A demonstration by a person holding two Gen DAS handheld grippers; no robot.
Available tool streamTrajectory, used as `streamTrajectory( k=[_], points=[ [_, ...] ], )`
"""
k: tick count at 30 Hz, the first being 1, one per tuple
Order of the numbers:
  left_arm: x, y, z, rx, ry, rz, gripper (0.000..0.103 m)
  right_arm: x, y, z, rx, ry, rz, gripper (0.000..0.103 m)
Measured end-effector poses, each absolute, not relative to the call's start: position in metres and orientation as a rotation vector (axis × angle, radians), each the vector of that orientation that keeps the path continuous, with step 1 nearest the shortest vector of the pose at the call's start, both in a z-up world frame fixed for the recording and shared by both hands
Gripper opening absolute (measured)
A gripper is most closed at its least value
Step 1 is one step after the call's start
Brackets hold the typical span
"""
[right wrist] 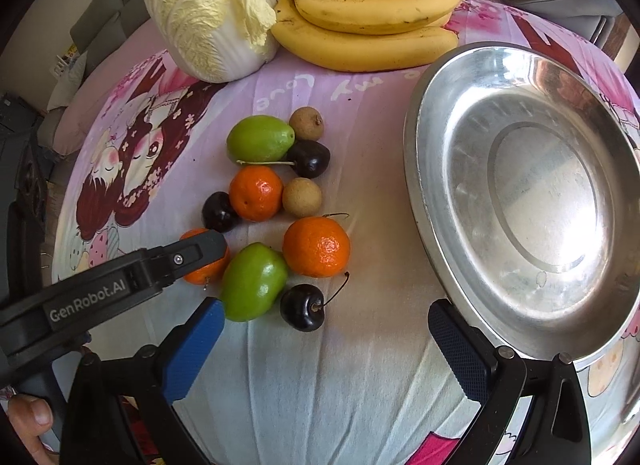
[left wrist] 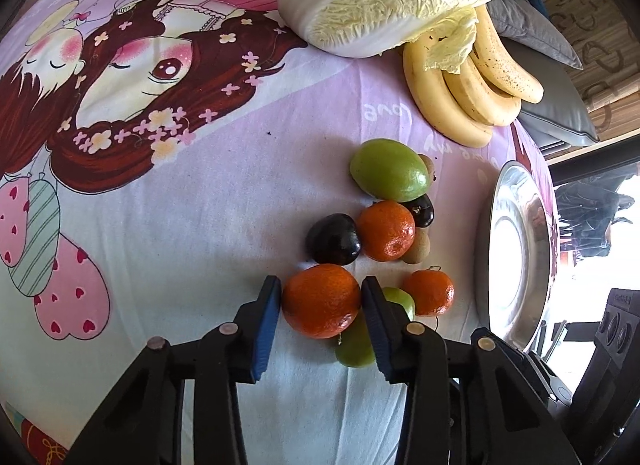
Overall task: Organize fruits
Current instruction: 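Grasp a tangerine with the left tool while the right tool grasps a dark cherry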
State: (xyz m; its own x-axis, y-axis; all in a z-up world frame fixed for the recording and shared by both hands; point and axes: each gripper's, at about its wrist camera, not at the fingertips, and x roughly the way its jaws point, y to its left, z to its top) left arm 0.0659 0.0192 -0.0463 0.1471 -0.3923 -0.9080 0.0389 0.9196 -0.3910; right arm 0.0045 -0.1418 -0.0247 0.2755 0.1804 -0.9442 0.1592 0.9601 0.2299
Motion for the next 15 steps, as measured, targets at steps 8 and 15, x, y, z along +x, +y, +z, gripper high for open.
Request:
streamTrajectory(
  k=[8, 15],
  points=[
    [0.065, 0.029, -0.046, -0.323, 1.385, -0.267, 0.042, -0.001, -0.142, -0.029, 0.291, 1.315, -0.012, 0.102],
    [0.066, 0.029, -0.048, -0.317, 1.399, -0.267, 0.042, -0.003, -0.140, -0.034, 0.270, 1.329, -0.047, 0.102]
  ],
)
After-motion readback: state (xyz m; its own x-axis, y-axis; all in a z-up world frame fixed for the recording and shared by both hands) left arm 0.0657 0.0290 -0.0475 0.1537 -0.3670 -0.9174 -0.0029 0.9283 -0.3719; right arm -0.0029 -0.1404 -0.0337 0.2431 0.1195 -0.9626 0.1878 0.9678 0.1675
